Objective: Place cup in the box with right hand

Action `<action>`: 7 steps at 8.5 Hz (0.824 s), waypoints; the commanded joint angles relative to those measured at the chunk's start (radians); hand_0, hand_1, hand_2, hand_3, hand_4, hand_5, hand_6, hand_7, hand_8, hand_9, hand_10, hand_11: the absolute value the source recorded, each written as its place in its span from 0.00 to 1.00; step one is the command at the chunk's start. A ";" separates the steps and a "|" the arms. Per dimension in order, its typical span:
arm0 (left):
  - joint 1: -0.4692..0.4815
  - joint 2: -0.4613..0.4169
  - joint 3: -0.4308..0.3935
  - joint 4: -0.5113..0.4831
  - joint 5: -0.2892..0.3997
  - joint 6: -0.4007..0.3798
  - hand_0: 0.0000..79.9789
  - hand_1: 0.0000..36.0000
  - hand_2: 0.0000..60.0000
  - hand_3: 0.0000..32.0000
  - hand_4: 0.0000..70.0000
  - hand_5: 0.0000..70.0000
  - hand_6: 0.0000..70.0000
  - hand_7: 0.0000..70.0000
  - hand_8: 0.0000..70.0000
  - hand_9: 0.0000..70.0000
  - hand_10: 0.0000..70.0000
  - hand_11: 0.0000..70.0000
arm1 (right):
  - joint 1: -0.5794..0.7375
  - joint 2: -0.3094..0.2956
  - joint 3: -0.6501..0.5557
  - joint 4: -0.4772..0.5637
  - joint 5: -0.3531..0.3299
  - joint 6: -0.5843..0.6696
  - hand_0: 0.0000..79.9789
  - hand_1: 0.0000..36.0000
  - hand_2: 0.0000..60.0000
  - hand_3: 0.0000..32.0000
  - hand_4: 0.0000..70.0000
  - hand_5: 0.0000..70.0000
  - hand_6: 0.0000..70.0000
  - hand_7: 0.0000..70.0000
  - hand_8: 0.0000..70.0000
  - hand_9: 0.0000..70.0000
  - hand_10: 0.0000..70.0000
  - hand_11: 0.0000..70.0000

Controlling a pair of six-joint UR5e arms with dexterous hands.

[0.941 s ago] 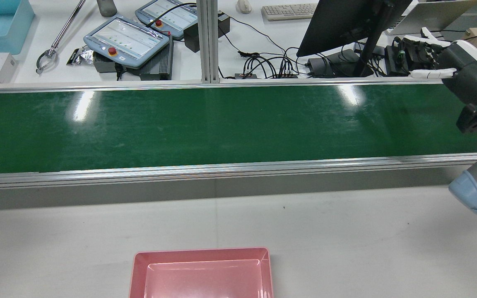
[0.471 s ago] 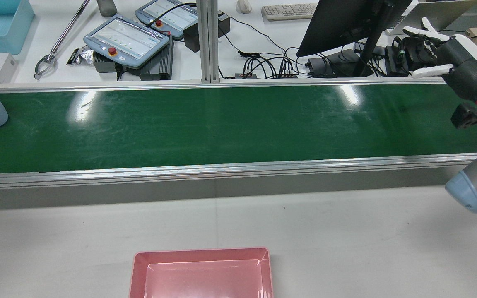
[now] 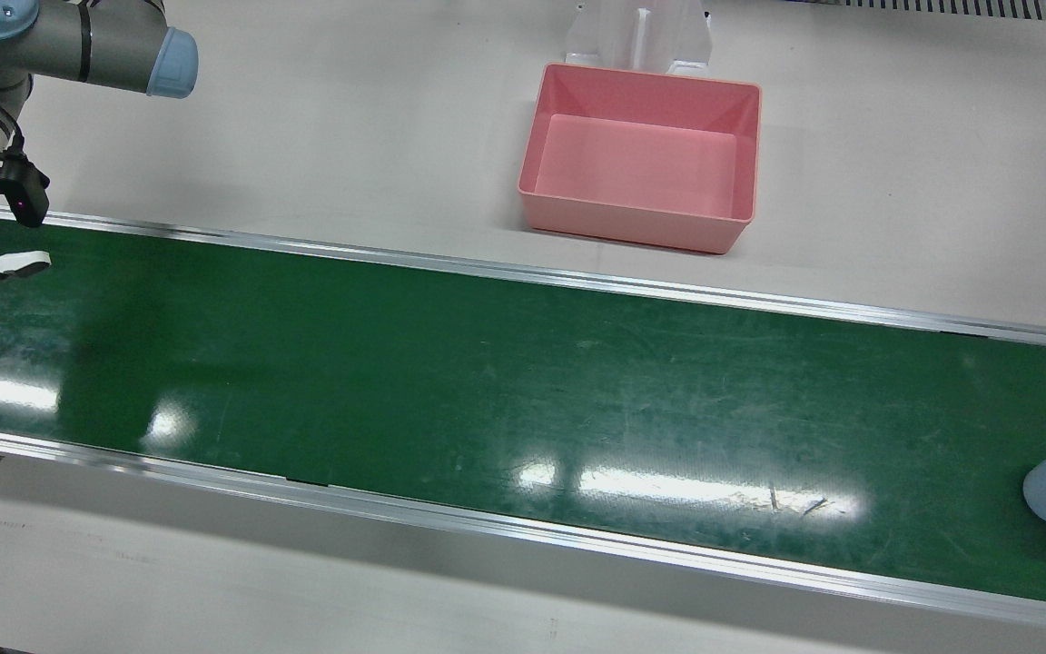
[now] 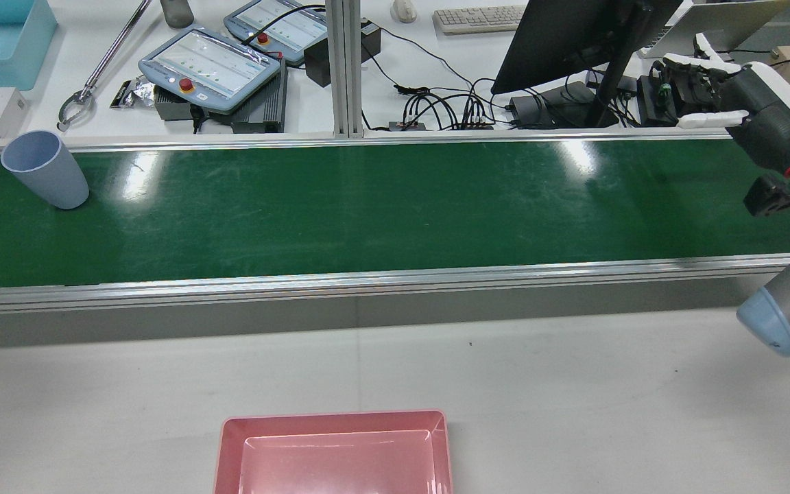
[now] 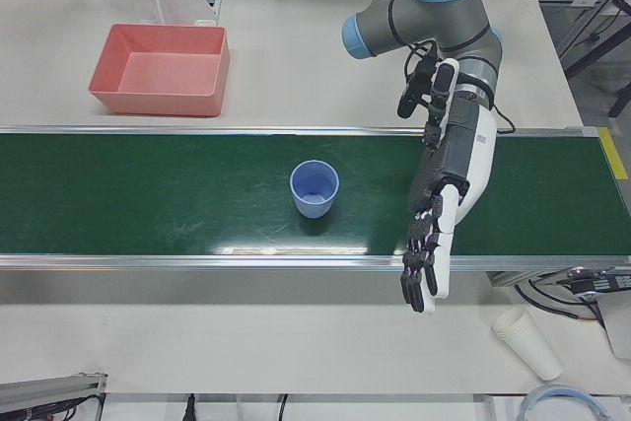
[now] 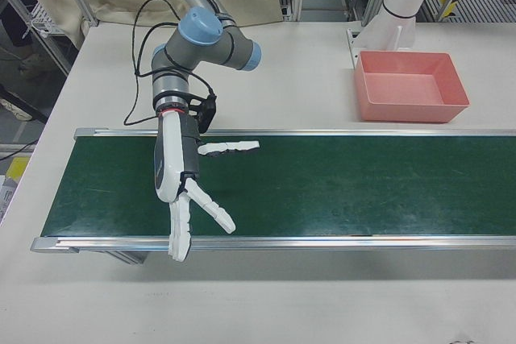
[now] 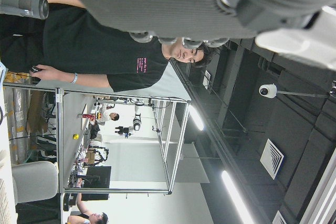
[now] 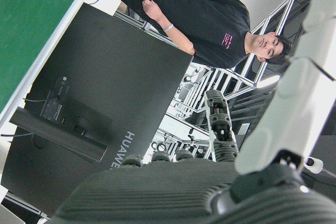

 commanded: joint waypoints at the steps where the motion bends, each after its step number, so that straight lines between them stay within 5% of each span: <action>1: 0.000 0.000 0.001 0.000 0.000 0.000 0.00 0.00 0.00 0.00 0.00 0.00 0.00 0.00 0.00 0.00 0.00 0.00 | -0.014 -0.003 -0.007 0.000 0.000 0.005 0.57 0.24 0.06 0.00 0.15 0.03 0.01 0.05 0.00 0.00 0.00 0.00; 7: 0.000 0.000 0.001 -0.001 0.002 0.000 0.00 0.00 0.00 0.00 0.00 0.00 0.00 0.00 0.00 0.00 0.00 0.00 | -0.051 -0.018 -0.004 -0.005 -0.002 0.032 0.57 0.27 0.11 0.00 0.16 0.03 0.02 0.08 0.00 0.00 0.00 0.00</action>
